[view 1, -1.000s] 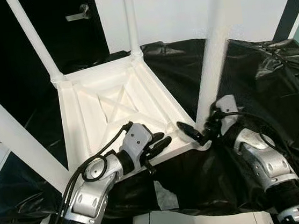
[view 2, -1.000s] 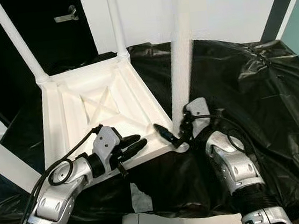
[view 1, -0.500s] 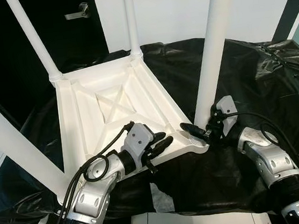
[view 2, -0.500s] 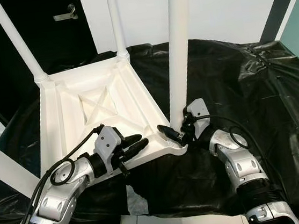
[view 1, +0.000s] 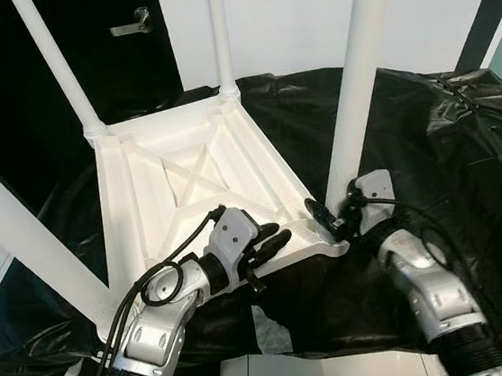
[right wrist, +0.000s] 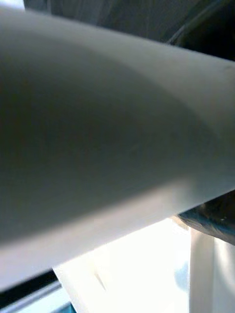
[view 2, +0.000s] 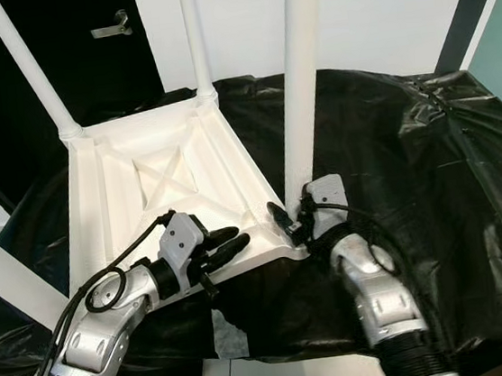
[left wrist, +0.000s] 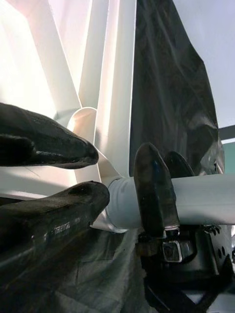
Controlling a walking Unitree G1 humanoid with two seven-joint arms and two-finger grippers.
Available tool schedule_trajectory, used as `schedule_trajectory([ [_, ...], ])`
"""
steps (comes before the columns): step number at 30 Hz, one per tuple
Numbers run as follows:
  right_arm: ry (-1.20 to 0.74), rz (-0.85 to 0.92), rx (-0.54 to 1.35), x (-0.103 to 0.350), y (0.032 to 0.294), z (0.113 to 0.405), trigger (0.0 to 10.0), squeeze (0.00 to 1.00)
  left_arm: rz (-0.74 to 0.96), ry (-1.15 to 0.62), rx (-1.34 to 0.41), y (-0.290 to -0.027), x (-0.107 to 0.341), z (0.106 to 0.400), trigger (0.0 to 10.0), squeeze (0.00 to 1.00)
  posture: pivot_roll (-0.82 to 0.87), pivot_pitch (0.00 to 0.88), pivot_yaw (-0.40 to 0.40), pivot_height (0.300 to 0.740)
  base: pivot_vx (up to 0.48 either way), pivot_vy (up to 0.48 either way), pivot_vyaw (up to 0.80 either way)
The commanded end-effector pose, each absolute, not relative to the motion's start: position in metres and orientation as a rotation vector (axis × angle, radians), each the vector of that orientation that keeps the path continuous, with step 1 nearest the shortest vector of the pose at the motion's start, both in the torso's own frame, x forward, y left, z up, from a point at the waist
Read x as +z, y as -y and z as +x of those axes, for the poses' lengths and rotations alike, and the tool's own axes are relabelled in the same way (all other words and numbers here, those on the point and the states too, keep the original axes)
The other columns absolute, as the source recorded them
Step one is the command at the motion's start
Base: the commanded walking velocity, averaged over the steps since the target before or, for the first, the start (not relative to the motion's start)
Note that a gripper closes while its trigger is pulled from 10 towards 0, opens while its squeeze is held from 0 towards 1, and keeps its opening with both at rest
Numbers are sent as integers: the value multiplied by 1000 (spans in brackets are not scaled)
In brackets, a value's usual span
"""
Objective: Building children table
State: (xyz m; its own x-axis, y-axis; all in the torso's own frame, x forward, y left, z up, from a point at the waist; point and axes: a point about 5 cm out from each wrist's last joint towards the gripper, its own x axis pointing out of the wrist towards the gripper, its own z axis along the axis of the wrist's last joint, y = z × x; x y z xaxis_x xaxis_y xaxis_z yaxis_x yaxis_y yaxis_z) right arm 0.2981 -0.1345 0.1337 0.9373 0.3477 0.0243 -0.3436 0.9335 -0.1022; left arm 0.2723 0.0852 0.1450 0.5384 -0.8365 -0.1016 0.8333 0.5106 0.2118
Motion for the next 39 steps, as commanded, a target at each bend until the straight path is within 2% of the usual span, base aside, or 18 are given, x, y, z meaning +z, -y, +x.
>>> schedule_trajectory([
  [1,-10,-92,259,123,137,295,10000,0,245,18,-1037,-86,146,269,10000,0,5,0,17,740,0,0,0],
  [4,0,-65,183,123,134,294,10000,0,243,14,-1041,-86,146,269,10000,0,5,0,18,740,0,0,0],
  [6,9,-26,96,123,124,290,10000,0,240,12,-1045,-88,147,269,10000,0,6,0,20,740,0,0,0],
  [9,17,-7,85,125,114,289,10000,0,225,25,-1036,-87,150,271,10000,0,0,0,23,740,0,0,0],
  [17,33,7,65,132,118,289,10000,0,159,13,-1034,-82,152,270,10000,0,11,0,9,740,0,0,0],
  [18,42,4,63,134,120,289,10000,451,162,12,-1036,-83,151,268,10000,0,13,0,6,740,0,0,0],
  [19,47,1,62,135,121,289,10000,1000,163,9,-1037,-84,151,267,10000,0,13,0,7,740,0,0,0],
  [26,70,-12,99,137,125,286,10000,1000,165,-2,-1034,-85,149,266,10000,0,15,0,4,740,0,0,0],
  [29,99,-18,154,141,134,283,10000,1000,171,-5,-1032,-87,149,266,10000,0,20,0,2,740,0,0,0],
  [31,100,-16,290,142,145,282,10000,1000,174,-6,-1032,-89,151,266,10000,0,13,0,8,740,0,0,0],
  [32,100,-16,290,142,145,282,10000,1000,174,-6,-1032,-89,151,266,10000,0,13,0,8,740,0,0,0],
  [33,99,-13,343,142,146,282,10000,635,176,-8,-1034,-90,151,266,10000,0,11,0,9,740,0,0,0],
  [34,97,-18,398,142,147,283,10000,0,177,-11,-1038,-90,150,266,10000,0,6,0,13,740,0,0,0],
  [39,74,-45,567,141,141,290,10000,0,183,-17,-1060,-88,149,264,10000,0,2,0,17,740,0,0,0],
])
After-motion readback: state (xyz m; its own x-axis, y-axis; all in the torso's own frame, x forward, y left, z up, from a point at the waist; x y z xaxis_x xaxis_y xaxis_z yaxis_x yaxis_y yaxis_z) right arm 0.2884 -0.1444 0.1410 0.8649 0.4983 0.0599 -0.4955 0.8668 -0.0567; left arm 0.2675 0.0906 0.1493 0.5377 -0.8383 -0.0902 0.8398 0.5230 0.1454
